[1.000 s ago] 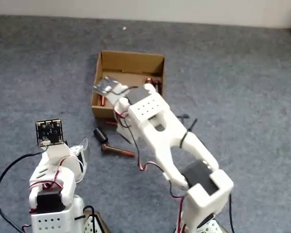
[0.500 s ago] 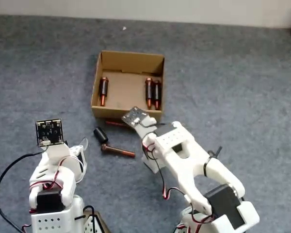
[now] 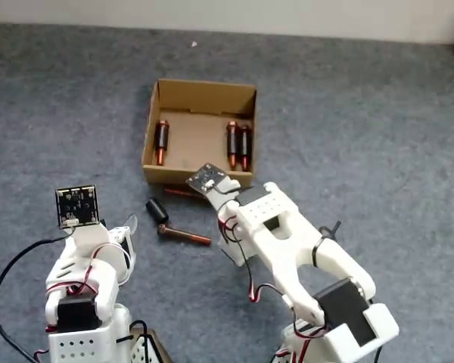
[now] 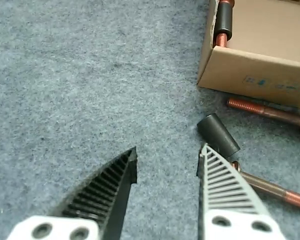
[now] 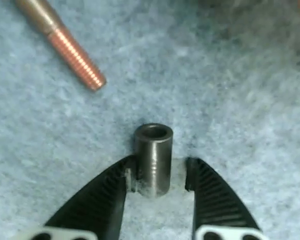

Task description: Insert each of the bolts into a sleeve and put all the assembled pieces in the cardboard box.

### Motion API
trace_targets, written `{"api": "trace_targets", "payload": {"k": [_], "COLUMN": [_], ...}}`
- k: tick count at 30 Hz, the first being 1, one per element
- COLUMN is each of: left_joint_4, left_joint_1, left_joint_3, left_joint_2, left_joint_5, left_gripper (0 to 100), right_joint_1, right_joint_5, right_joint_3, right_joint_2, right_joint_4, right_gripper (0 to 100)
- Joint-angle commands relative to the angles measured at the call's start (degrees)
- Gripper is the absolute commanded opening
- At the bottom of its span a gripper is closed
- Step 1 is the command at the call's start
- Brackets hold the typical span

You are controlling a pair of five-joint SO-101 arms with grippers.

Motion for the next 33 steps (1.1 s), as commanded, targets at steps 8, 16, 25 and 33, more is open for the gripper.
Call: {"api": "trace_targets", "payload": {"k": [8,16,25,33], "left_joint_4": [-0.79,-0.79,-0.70,5.89], "left_joint_1": [-0.75,-0.75,0.22,9.45], "left_joint_3": [-0.13,-0.75,-7.25,-18.77], "left_joint_2": [-0.22,-0.22,0.31,8.66], "left_joint_5": [0.09,-3.34,-7.03,-10.02], "left_gripper": [22,22,22,21], "right_joint_1": [1.01,0.92,2.42,11.82], "right_joint_5": [0.53,-2.29,-18.64,-28.92], "right_joint_3": [-2.24,-1.80,4.18,14.37], "right_joint_2": [2.77,-15.78,-27.82,-29.49], "right_joint_4": [-1.54,6.11,2.68,-14.81], "right_gripper": [0.5,0.5,0.5,0.5]}}
